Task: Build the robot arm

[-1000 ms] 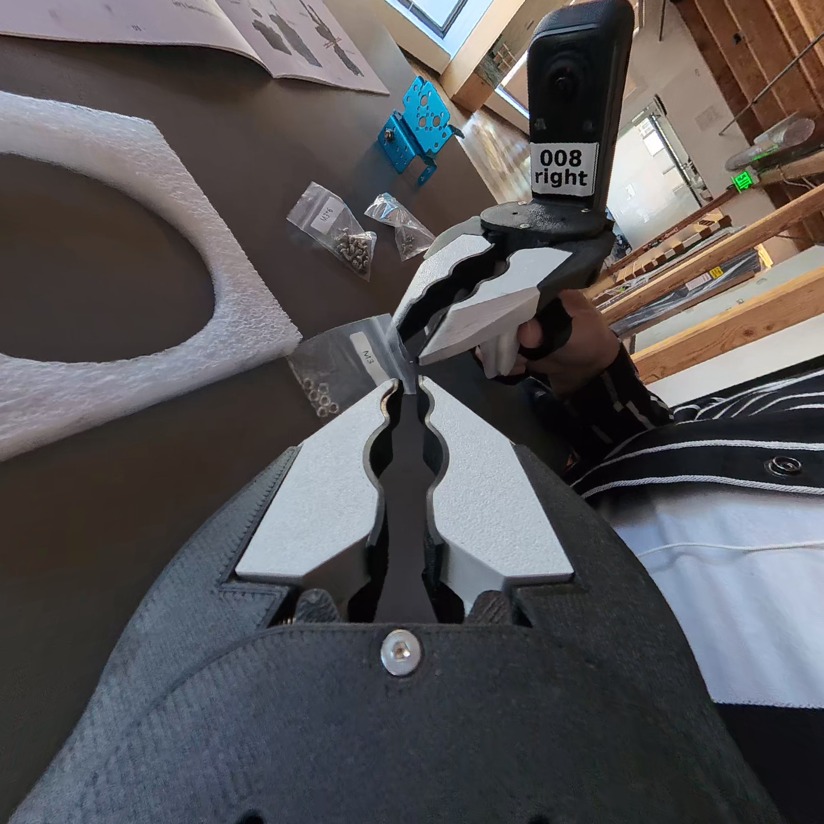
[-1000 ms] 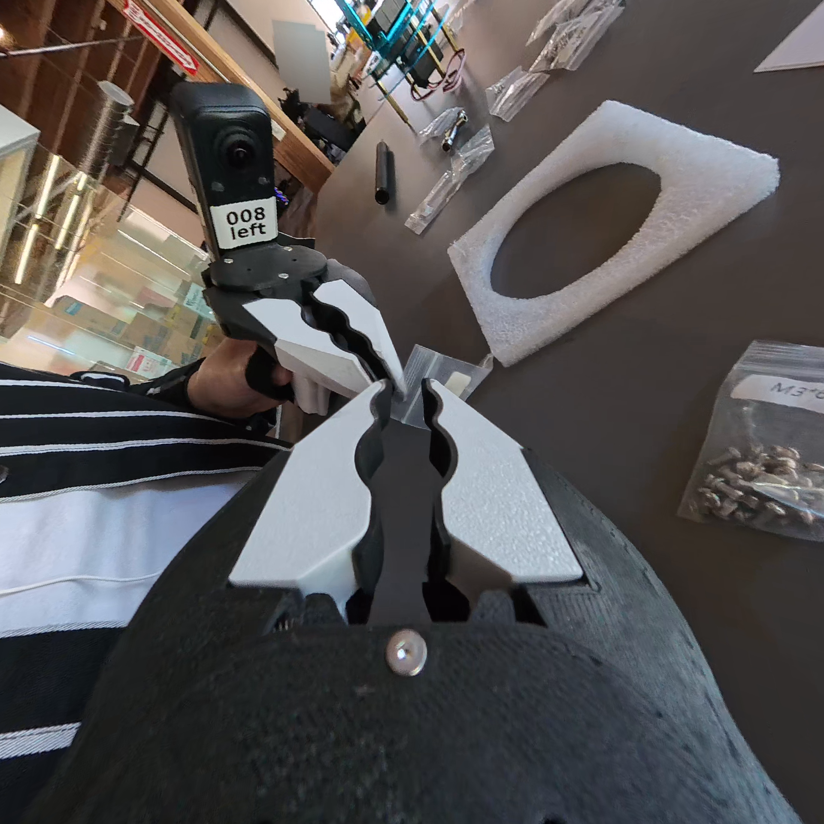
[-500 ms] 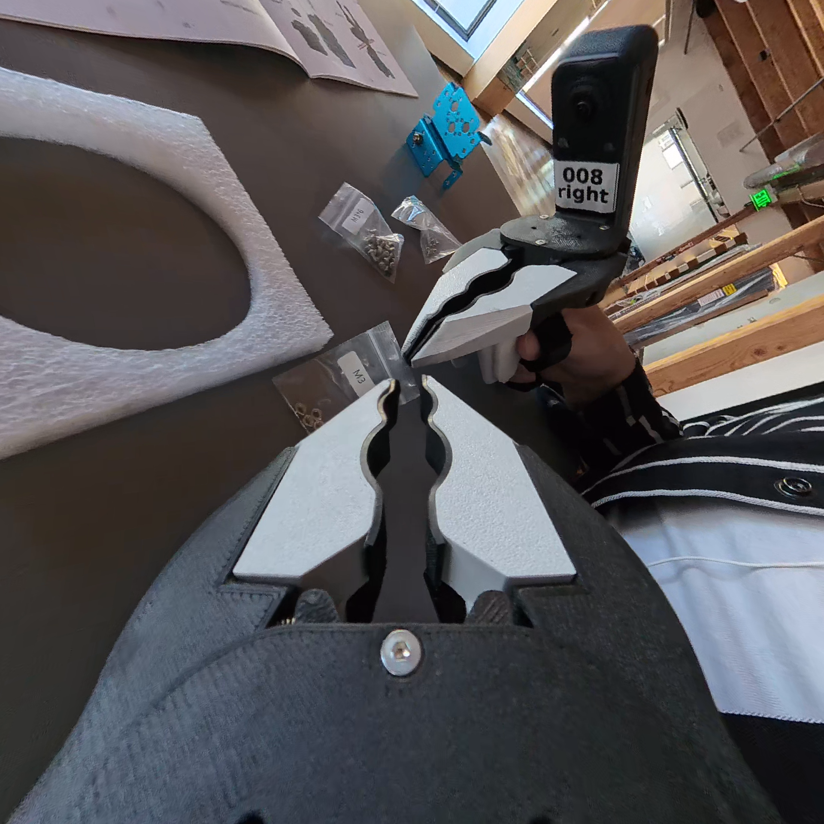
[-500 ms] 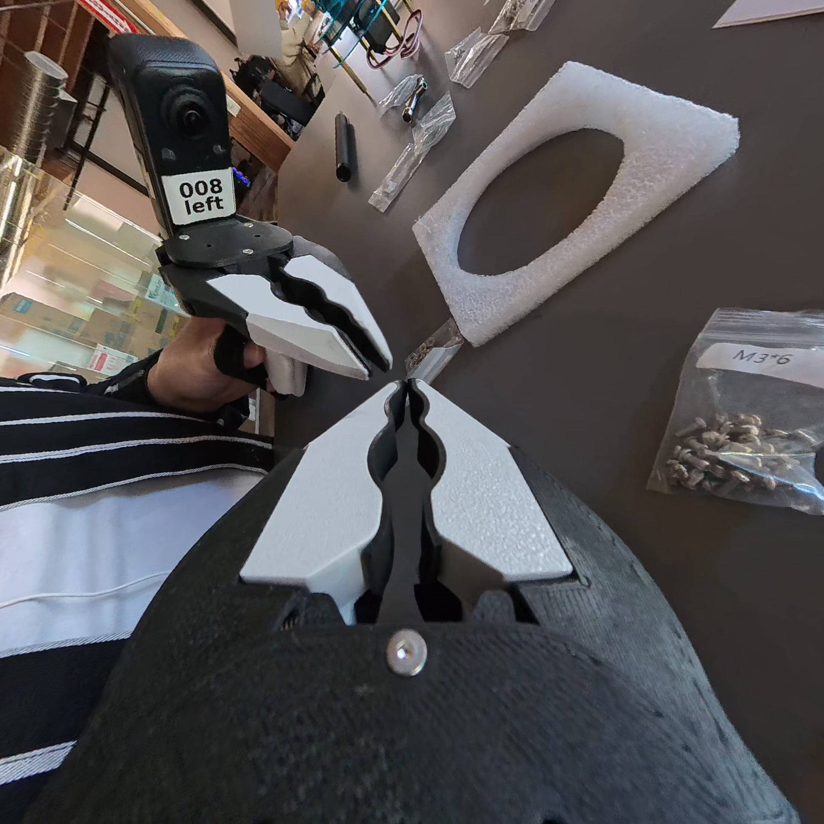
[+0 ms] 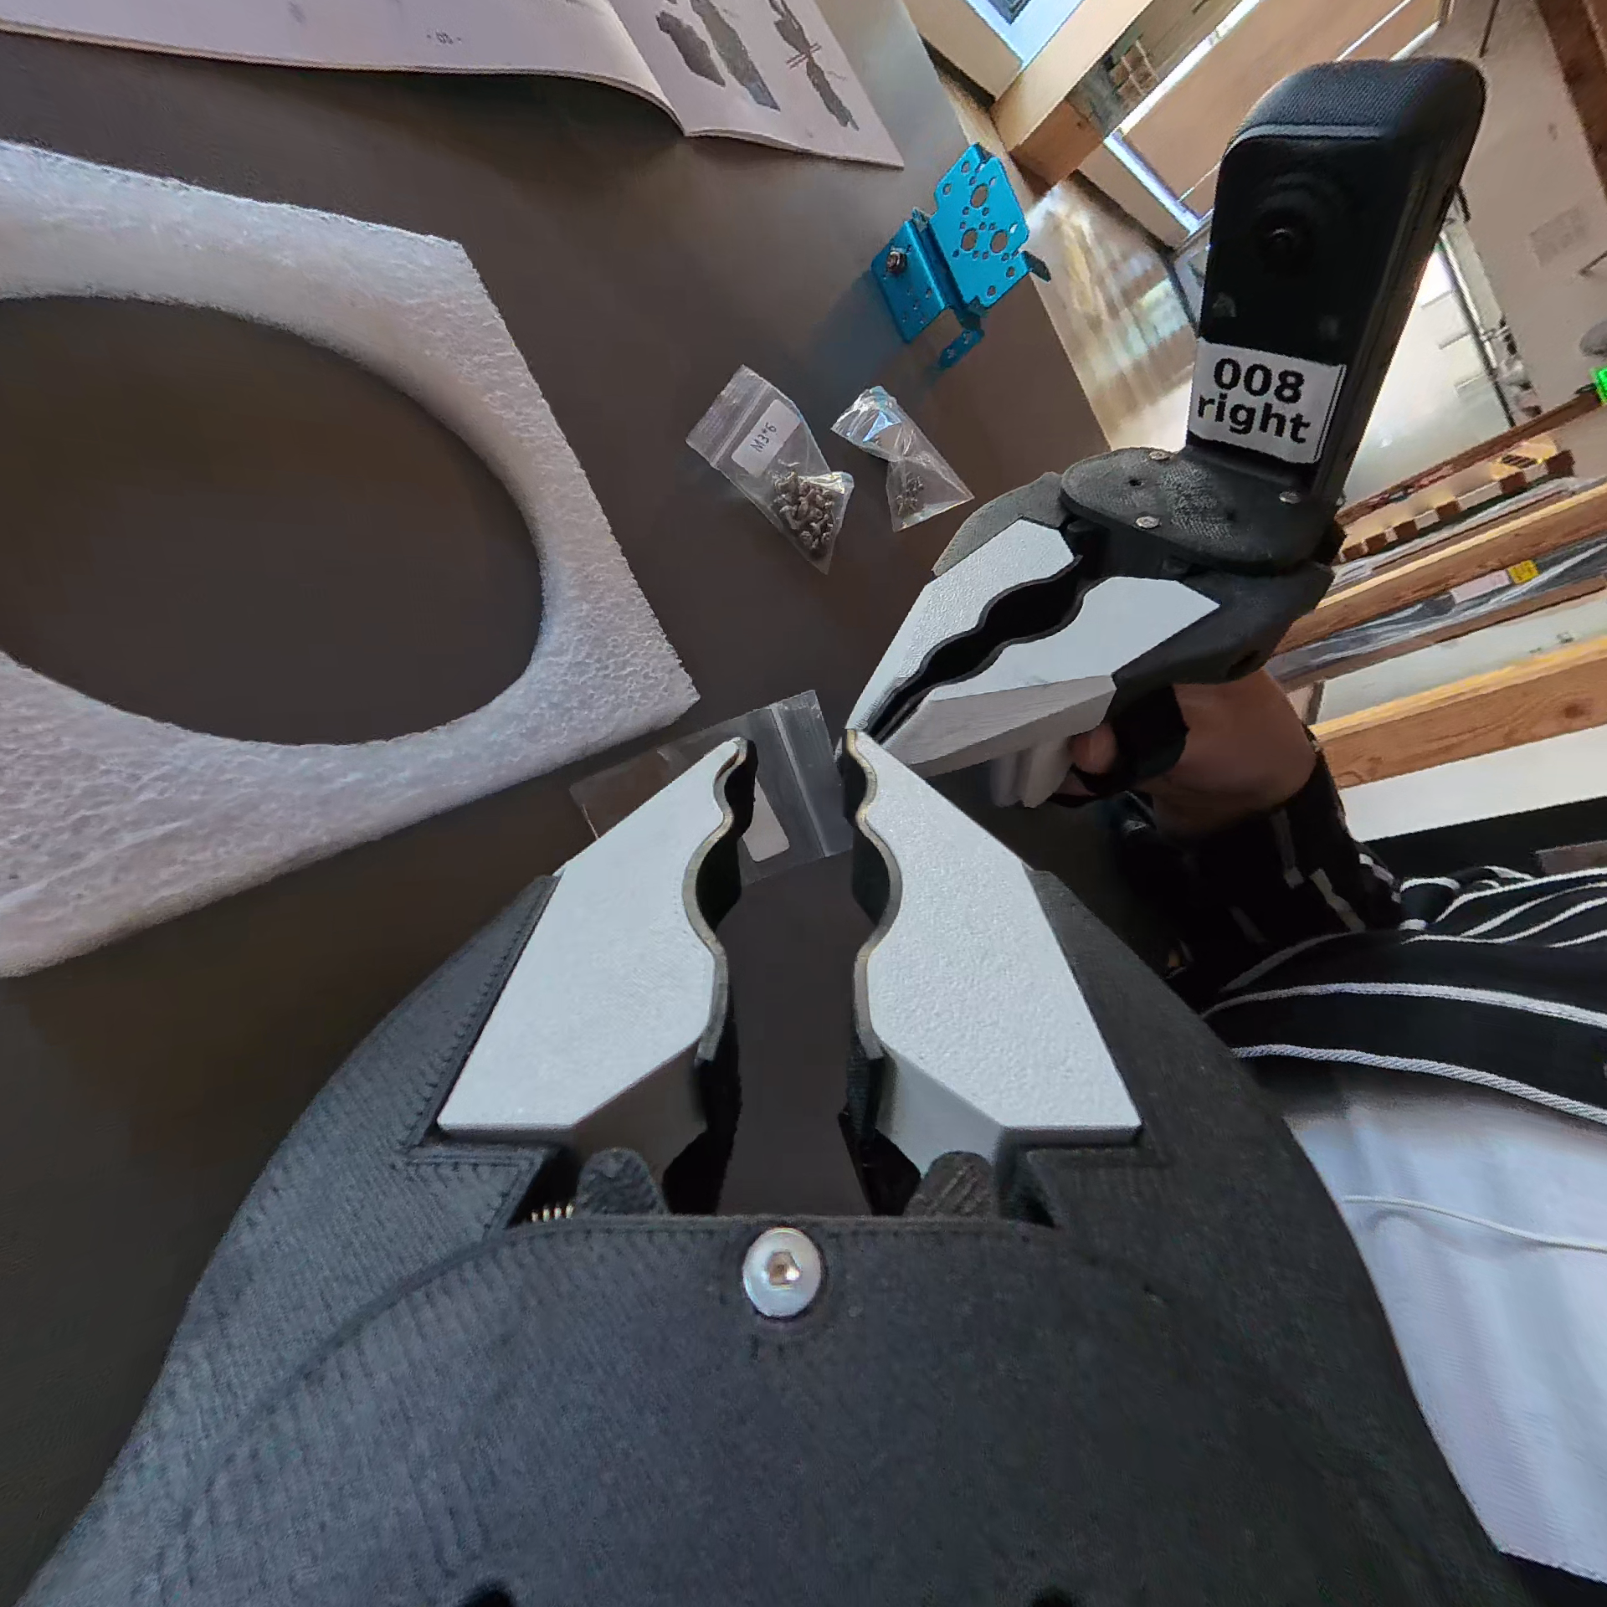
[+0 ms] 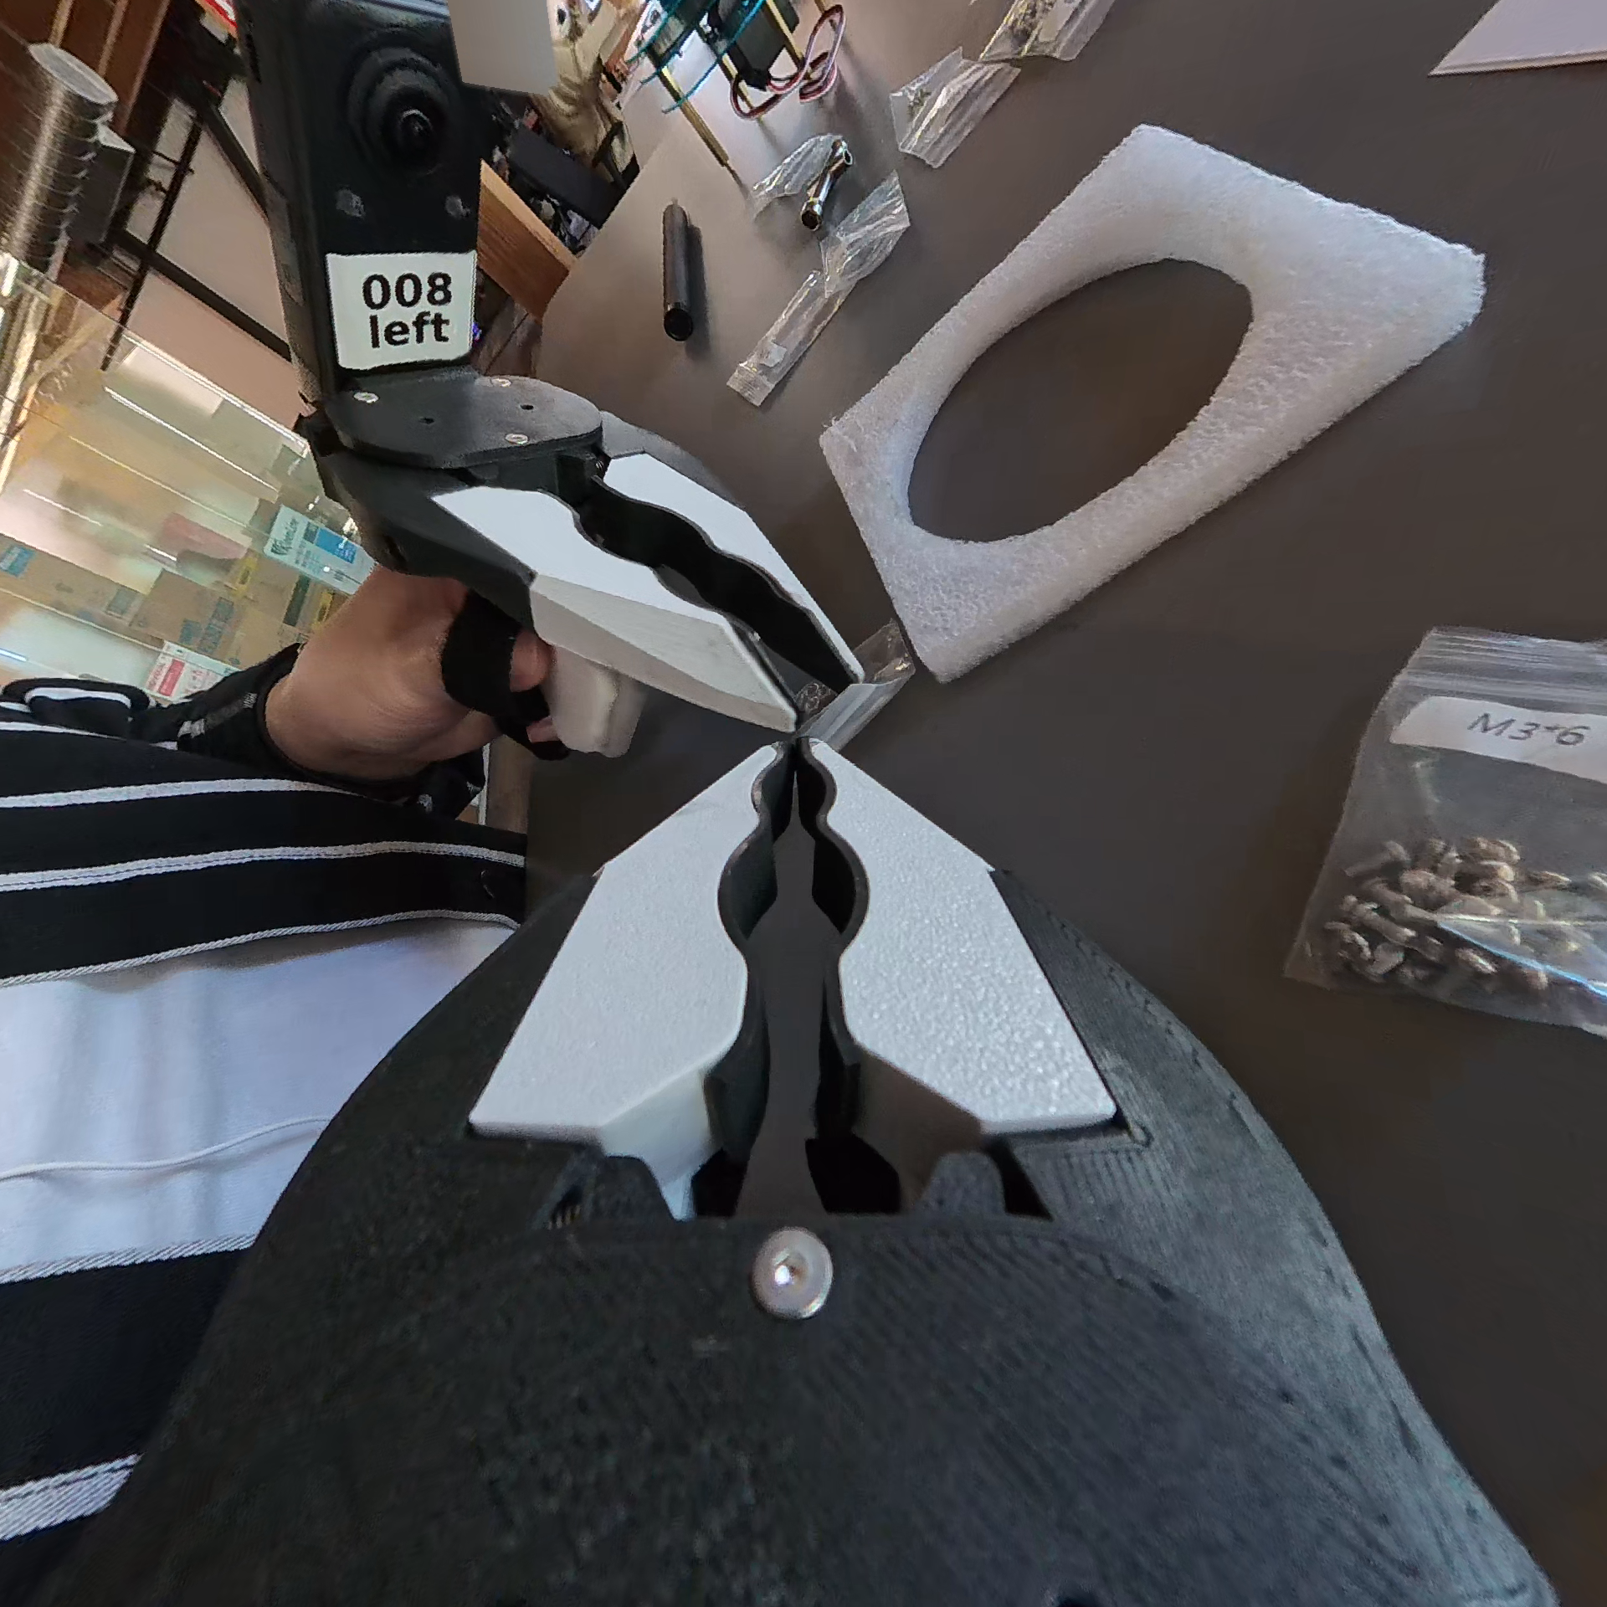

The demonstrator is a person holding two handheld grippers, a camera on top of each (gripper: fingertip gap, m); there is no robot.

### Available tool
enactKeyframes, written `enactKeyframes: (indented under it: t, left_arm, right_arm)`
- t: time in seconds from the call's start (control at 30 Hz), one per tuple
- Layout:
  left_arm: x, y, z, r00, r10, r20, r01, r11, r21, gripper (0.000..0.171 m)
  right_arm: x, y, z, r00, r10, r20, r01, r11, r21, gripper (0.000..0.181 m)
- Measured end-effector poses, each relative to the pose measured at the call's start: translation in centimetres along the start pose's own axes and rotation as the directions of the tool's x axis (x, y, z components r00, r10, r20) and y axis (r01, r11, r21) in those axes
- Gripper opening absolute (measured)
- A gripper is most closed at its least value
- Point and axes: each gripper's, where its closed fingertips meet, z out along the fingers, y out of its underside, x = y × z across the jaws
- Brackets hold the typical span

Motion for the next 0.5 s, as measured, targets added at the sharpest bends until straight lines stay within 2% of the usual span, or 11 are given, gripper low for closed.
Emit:
enactKeyframes:
  t: [0.5]
  left_arm:
    - [-0.38, 0.99, 0.12, 1.0, -0.014, -0.006, 0.014, 0.999, -0.041, 0.006]
  right_arm:
    - [0.2, 0.12, -0.1, 1.0, -0.011, -0.015, 0.01, 1.0, -0.011, 0.0]
